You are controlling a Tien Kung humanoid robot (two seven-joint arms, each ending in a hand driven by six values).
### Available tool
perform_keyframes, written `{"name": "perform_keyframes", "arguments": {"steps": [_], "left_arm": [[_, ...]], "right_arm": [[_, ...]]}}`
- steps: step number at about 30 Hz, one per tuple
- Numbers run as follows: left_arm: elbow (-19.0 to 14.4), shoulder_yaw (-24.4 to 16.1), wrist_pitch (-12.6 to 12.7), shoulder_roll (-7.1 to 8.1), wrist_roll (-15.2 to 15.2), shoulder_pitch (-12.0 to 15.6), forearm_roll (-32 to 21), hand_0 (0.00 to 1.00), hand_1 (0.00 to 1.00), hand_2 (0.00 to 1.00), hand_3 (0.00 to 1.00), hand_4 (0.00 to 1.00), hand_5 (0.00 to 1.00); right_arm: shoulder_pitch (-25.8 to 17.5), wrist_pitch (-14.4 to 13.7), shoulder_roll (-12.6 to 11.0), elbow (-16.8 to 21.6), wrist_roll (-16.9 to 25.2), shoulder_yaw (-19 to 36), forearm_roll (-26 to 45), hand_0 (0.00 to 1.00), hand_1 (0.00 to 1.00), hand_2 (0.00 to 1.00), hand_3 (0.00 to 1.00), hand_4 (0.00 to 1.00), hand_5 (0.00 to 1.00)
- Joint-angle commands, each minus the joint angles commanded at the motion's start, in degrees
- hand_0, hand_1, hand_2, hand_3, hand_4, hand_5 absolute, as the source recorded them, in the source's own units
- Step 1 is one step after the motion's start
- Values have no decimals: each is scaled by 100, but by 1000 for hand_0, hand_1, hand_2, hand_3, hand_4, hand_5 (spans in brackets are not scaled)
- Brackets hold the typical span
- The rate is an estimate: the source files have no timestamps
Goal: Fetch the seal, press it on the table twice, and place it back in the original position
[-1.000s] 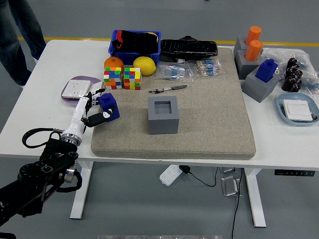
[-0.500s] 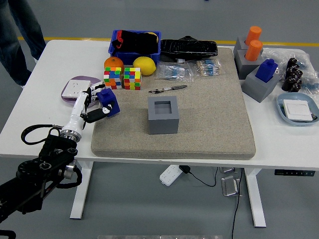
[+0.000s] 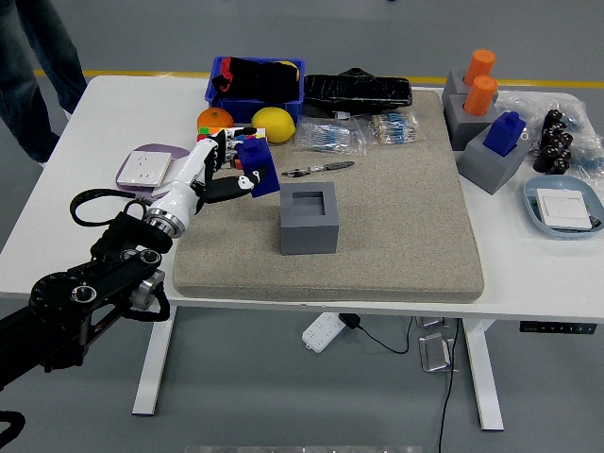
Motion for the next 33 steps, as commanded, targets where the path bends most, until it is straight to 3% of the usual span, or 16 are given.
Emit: {"name": "perform_keyframes", "arguments": {"steps": [12, 33], "left_arm": [[-229, 415, -112, -83, 113, -470, 16, 844, 539, 448, 800, 506, 2], [114, 579, 10, -337, 41, -435, 181, 846, 539, 450, 804, 505, 2]], "right_arm": [[20, 0, -31, -2, 4, 3, 7, 831, 742, 736, 709, 810, 593], [64, 5, -72, -7, 7, -130, 28, 832, 742, 736, 709, 811, 595]]}}
